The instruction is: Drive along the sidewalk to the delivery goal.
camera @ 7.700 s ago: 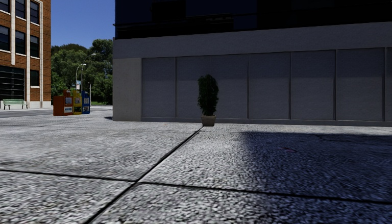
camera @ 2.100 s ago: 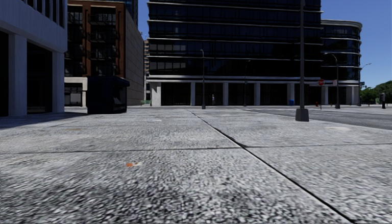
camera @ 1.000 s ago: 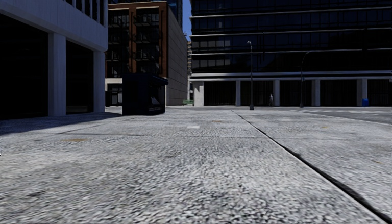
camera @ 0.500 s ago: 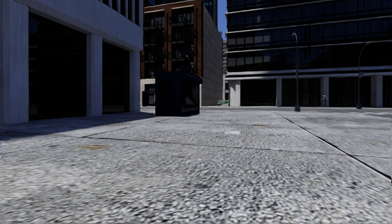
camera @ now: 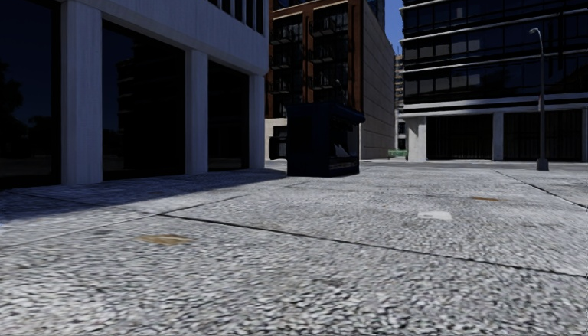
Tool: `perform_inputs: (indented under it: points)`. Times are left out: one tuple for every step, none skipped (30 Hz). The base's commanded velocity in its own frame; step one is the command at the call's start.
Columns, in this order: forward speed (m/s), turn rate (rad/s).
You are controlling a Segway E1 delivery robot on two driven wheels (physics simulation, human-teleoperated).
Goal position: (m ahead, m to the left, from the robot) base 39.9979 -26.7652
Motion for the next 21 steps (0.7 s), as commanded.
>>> perform_inputs:
  points:
    - [2.00,0.49]
    - [2.00,0.49]
    - [2.00,0.49]
    - [2.00,0.00]
    - [2.00,0.00]
    - [2.00,0.00]
    - [2.00,0.00]
    - [2.00,0.00]
    - [2.00,0.00]
    - [2.00,0.00]
    - [2.00,0.00]
    - [2.00,0.00]
    - [2.00,0.00]
    - [2.00,0.00]
    - [2.00,0.00]
    - [2.00,0.00]
    - [2.00,0.00]
    - [2.00,0.00]
    - [2.00,0.00]
    - [2.00,0.00]
    - [2.00,0.00]
